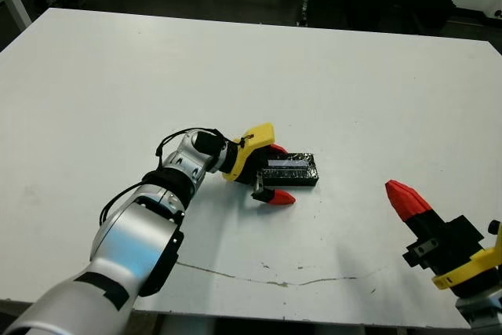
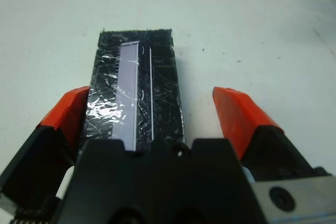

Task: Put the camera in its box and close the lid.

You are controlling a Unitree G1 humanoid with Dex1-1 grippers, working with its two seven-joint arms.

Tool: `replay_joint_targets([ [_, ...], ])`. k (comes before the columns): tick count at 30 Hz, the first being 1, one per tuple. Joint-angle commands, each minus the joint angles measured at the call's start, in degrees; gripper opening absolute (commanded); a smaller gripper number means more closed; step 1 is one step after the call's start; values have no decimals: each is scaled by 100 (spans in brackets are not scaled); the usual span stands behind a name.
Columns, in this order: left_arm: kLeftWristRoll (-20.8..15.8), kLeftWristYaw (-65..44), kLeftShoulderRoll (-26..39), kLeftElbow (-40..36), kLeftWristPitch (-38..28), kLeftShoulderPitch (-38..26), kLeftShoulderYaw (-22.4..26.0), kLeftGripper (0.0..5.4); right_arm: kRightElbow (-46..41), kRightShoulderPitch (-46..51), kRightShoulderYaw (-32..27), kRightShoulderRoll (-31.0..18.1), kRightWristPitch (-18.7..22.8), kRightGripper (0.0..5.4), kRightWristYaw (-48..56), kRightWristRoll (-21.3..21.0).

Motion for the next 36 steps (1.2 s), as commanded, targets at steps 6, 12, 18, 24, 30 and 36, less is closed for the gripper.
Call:
replay_joint_targets([
  [6,-535,-611,887,-826,490,177,563,539,110,24,95,103,-247,0,53,-139],
  [12,-594,-341,1688,-1595,461,340,729,539,101,1,140,125,-236,0,34,-187],
  [18,-904,-834,2187,-1979,429,326,851,539,110,-1,118,95,-237,0,60,-217],
  [24,-2004,-64,1879,-3239,1874,839,1493,539,107,-16,134,113,-246,0,54,-234],
  [30,-1756,2825,821,-5877,2459,2403,1320,470,113,-26,153,116,-186,0,24,-191],
  [36,-1245,4006,197,-6509,2356,3031,536,374,98,-14,169,127,-188,0,-20,-209],
])
